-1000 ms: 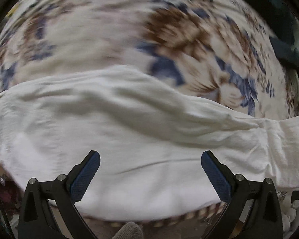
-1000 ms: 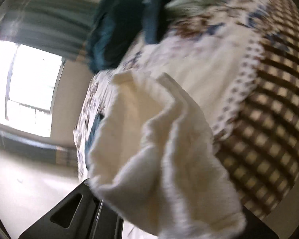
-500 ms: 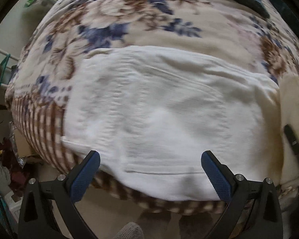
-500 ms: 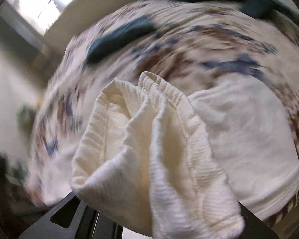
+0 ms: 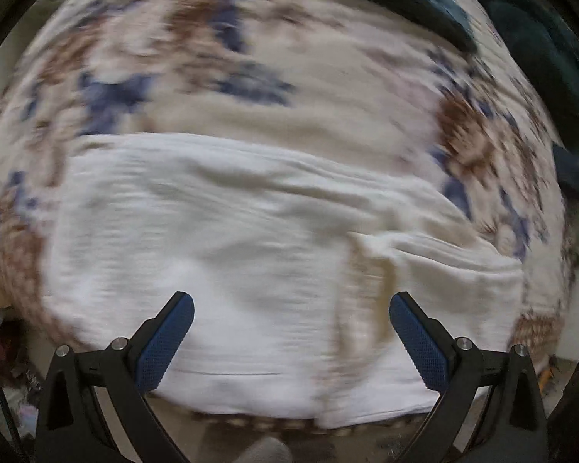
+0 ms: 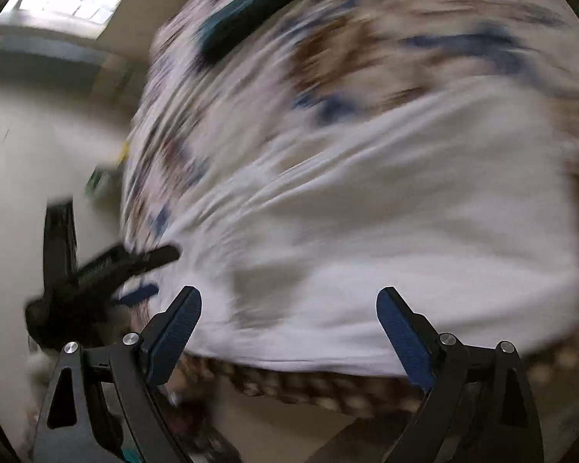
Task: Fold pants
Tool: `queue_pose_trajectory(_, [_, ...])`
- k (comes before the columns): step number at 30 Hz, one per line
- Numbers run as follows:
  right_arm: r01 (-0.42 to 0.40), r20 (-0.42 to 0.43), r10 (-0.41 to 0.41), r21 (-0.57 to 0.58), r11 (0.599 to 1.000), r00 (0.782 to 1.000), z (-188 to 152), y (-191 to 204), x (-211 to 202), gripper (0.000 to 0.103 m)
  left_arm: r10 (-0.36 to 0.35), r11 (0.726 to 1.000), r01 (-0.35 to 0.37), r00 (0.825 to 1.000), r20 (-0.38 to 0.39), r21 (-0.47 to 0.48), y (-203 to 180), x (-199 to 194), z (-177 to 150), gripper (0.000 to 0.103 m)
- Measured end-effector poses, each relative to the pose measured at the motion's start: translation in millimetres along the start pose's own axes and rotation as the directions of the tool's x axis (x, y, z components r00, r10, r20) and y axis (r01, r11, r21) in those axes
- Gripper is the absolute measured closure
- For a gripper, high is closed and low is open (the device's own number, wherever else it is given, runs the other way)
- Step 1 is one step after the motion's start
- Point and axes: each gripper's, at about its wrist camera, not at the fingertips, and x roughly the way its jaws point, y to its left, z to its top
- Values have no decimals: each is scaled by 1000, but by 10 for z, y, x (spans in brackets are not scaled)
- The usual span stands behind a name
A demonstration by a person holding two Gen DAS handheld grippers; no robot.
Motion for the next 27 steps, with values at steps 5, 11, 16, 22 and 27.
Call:
queue_pose_trajectory(5, [142, 53, -150, 131, 981, 987, 356, -842, -431, 8, 61, 991, -43, 989, -138, 129, -459, 700, 103, 5])
queue_pose_trajectory(11, [150, -11, -150, 112, 982, 989, 877, -1304, -223, 9, 23, 988, -21, 1000, -12, 151, -481, 580, 193, 81])
queue_pose_trajectory(16, [184, -90, -179, 51, 982, 980, 1180, -1269, 178, 12, 34, 991, -34, 999, 1, 131, -413, 606, 248, 82])
queue_pose_trajectory(22, [306, -160, -295, 45, 951, 942, 1301, -1353, 388, 22, 70, 984, -71, 997, 8, 165, -588, 360, 234, 76])
queue_pose_trajectory(27, [257, -107, -253, 18, 966, 961, 1395, -1123, 198, 22, 28, 982, -47, 994, 107, 184, -811, 7, 405, 53])
